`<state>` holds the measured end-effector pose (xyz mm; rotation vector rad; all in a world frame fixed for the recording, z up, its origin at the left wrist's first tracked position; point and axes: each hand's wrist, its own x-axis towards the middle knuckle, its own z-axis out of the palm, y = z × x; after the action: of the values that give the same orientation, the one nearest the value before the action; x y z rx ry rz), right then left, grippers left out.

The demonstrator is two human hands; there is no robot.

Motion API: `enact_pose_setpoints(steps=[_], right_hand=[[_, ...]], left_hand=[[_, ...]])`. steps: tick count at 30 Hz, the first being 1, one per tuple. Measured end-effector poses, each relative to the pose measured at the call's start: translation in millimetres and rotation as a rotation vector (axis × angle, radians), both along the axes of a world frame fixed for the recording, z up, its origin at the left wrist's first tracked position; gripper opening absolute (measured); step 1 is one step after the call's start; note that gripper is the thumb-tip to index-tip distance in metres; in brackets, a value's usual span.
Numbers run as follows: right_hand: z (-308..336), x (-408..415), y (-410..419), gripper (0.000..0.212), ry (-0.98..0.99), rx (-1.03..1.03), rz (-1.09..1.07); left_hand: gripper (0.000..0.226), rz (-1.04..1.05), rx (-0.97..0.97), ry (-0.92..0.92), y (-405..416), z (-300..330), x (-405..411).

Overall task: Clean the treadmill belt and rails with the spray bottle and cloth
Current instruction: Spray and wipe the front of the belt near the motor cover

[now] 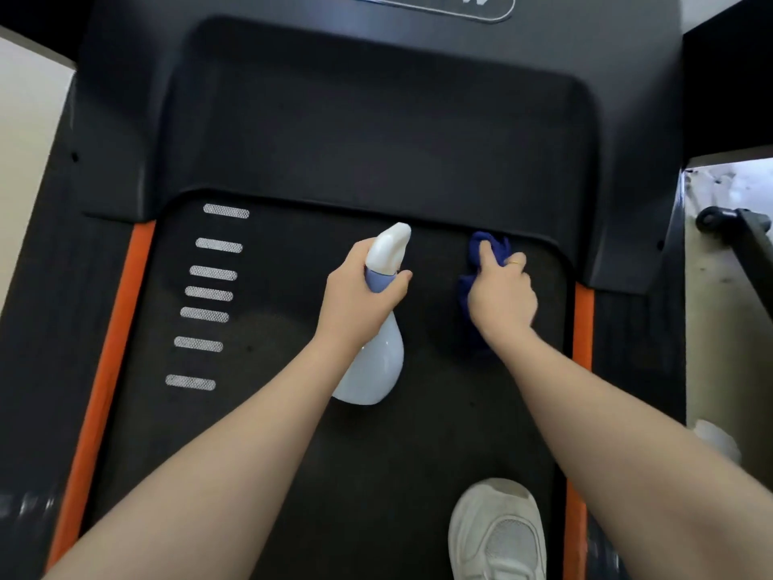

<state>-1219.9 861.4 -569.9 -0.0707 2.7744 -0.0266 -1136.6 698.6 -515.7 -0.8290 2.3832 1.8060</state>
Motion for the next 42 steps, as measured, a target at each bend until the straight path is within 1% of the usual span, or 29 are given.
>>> enact_pose_setpoints(steps=[1,3,4,5,6,7,9,11,12,13,15,16,17,18,21,22,24,25,26,27,28,29,30,33,34,37,39,40,42], right_hand=[[0.9,3.3,-12.8,0.051,-0.008,-0.031,0.042],[3.9,10.4,-30.1,0.054,-0.040,-0.075,0.268],[3.6,9.8,-29.7,0.055,-0.043,-0.098,0.372],[3.2,3.6,-23.7,0.054,-0.035,-0.095,0.416],[2.2,-4.0,-12.8,0.053,-0.009,-0.081,0.372],[1.1,-10.9,1.1,0.050,0.016,-0.082,0.276],[0.6,-15.8,32.2,0.044,0.049,-0.091,0.051],[3.9,-10.0,40.8,0.042,0.033,-0.109,-0.174],[6.0,-4.7,29.6,0.042,0.027,-0.120,-0.180],[6.8,1.8,12.6,0.043,0.011,-0.141,-0.116],[7.2,19.1,-24.4,0.047,-0.060,-0.160,0.169],[6.7,23.2,-33.1,0.048,-0.078,-0.163,0.284],[5.5,19.0,-30.3,0.049,-0.083,-0.150,0.344],[5.1,9.6,-17.5,0.048,-0.061,-0.112,0.331],[6.5,-17.6,49.6,0.044,0.048,0.012,0.017],[9.2,-18.7,63.5,0.044,0.046,0.071,-0.070],[10.9,-9.6,58.0,0.046,0.000,0.051,-0.182],[10.6,-1.4,43.4,0.047,-0.015,0.017,-0.166],[8.5,6.3,30.3,0.048,-0.027,-0.008,-0.084],[6.5,13.4,22.4,0.049,-0.030,-0.017,0.044],[5.5,16.2,24.1,0.050,-0.023,-0.006,0.153],[5.9,11.8,33.6,0.050,-0.003,0.021,0.211],[7.2,3.0,48.2,0.049,0.009,0.069,0.182],[13.8,-9.5,72.9,0.046,0.007,0.119,-0.124],[14.5,-4.4,66.0,0.047,-0.009,0.117,-0.142],[11.3,16.2,44.8,0.049,-0.038,0.071,-0.002],[8.8,19.7,53.4,0.046,-0.048,0.041,0.044],[9.1,17.9,60.3,0.044,-0.047,0.034,0.001],[9.7,15.3,70.2,0.042,-0.028,0.019,-0.167]], left_hand=[[0.035,0.022,-0.011,0.001,-0.3,-0.7,0.7],[0.037,0.052,-0.044,0.001,-0.7,-2.6,-0.2],[0.038,0.048,-0.059,0.002,-0.6,-3.2,-1.0],[0.039,0.034,-0.067,0.004,-0.1,-3.0,-1.8],[0.039,0.015,-0.072,0.006,1.2,-3.0,-2.5],[0.038,-0.001,-0.077,0.009,2.7,-3.6,-3.4],[0.038,-0.009,-0.084,0.011,6.5,-4.4,-3.4],[0.037,-0.003,-0.078,0.004,9.1,-4.7,-5.0],[0.036,0.004,-0.074,-0.006,9.9,-5.2,-6.2],[0.034,0.012,-0.067,-0.017,10.5,-4.6,-7.4],[0.031,0.009,-0.044,-0.019,10.5,-3.9,-9.5],[0.031,-0.004,-0.033,-0.012,10.4,-4.0,-9.4],[0.033,-0.027,-0.020,-0.006,10.3,-3.6,-8.5],[0.033,-0.058,-0.007,-0.002,9.9,-3.7,-7.6],[0.036,-0.164,0.028,-0.002,10.0,-3.5,-5.3],[0.037,-0.193,0.033,-0.005,10.3,-4.4,-6.2],[0.037,-0.224,0.028,-0.014,10.0,-6.4,-10.8],[0.038,-0.226,0.023,-0.017,10.4,-7.5,-12.8],[0.038,-0.227,0.015,-0.018,10.9,-9.0,-14.8],[0.038,-0.229,0.005,-0.021,12.3,-10.3,-16.3],[0.039,-0.228,-0.005,-0.023,13.4,-11.7,-17.3],[0.040,-0.225,-0.015,-0.023,14.4,-12.1,-17.8],[0.040,-0.224,-0.024,-0.021,15.4,-12.3,-17.2],[0.039,-0.226,-0.048,-0.008,19.4,-12.6,-17.4],[0.039,-0.226,-0.053,-0.006,21.0,-13.2,-17.9],[0.039,-0.242,-0.065,-0.009,24.9,-14.6,-19.7],[0.038,-0.255,-0.072,-0.011,26.1,-15.3,-20.6],[0.038,-0.253,-0.077,-0.010,25.8,-15.2,-20.6],[0.037,-0.238,-0.090,0.000,24.2,-15.2,-20.4]])
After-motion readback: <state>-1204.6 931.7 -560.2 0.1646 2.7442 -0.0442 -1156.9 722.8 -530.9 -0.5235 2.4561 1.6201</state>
